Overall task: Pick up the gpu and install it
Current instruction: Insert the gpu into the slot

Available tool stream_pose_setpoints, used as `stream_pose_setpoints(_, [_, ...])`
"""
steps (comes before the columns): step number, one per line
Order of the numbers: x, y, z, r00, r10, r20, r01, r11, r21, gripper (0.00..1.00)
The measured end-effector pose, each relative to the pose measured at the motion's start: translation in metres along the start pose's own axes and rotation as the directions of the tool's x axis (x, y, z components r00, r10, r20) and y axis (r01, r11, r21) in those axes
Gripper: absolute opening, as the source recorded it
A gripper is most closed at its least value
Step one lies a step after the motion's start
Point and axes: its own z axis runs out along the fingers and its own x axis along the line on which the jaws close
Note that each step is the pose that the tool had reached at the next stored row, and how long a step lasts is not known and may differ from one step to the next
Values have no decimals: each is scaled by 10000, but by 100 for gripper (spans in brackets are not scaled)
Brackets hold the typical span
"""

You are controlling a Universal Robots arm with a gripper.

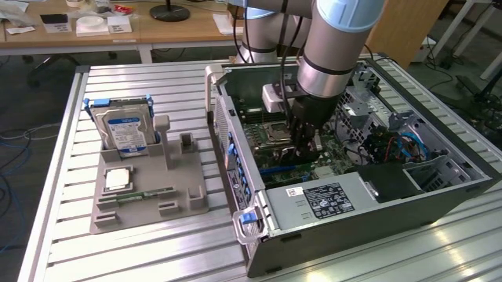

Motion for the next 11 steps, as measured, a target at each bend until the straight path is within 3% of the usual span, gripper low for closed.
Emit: stream_pose_setpoints(11, [-1,38,55,10000,-1,1,1,10000,2,27])
